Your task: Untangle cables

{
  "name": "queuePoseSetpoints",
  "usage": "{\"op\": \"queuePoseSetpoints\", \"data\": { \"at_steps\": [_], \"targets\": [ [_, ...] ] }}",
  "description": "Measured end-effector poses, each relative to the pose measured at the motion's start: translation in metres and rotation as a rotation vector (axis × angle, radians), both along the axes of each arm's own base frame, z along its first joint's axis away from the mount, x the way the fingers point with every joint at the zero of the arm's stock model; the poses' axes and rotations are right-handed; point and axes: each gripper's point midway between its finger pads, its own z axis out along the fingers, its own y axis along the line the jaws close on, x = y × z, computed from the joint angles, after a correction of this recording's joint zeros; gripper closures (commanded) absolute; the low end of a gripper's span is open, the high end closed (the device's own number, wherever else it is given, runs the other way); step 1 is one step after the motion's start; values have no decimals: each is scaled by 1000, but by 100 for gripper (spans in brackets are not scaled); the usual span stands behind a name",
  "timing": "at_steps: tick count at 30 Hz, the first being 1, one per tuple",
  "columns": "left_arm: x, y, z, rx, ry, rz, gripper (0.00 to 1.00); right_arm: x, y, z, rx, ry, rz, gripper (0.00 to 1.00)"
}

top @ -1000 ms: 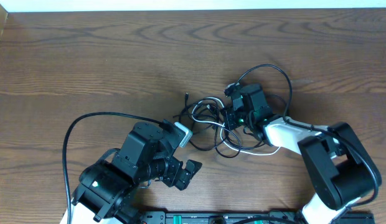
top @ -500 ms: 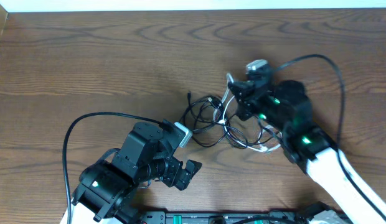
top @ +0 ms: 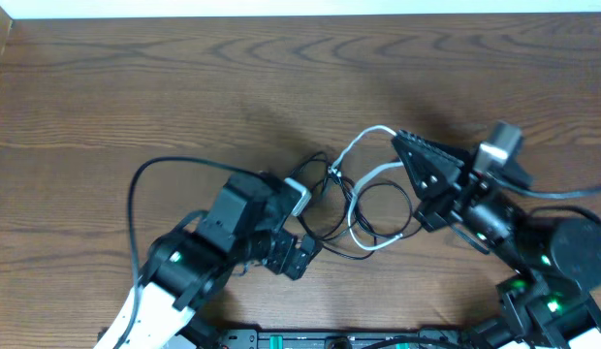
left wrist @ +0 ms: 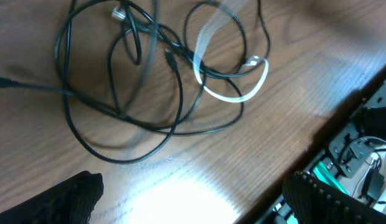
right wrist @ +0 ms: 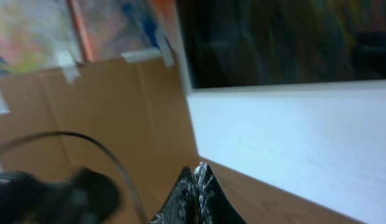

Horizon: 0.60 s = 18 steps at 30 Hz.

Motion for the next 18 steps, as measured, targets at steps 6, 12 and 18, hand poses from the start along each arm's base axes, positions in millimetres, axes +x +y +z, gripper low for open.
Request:
{"op": "queuePoseSetpoints", "data": {
  "at_steps": [6,12,18],
  "targets": [
    [15,-20,-19,-5,46,-41,2,-31,-5,31,84,-88,81,99],
    [26,-39,-34,-36,83,-75,2,-45,-7,43,124,-113,127,99],
    [40,-56,-43,-79,86,-102,2,-55,-7,53,162,-131,176,99]
  ]
}}
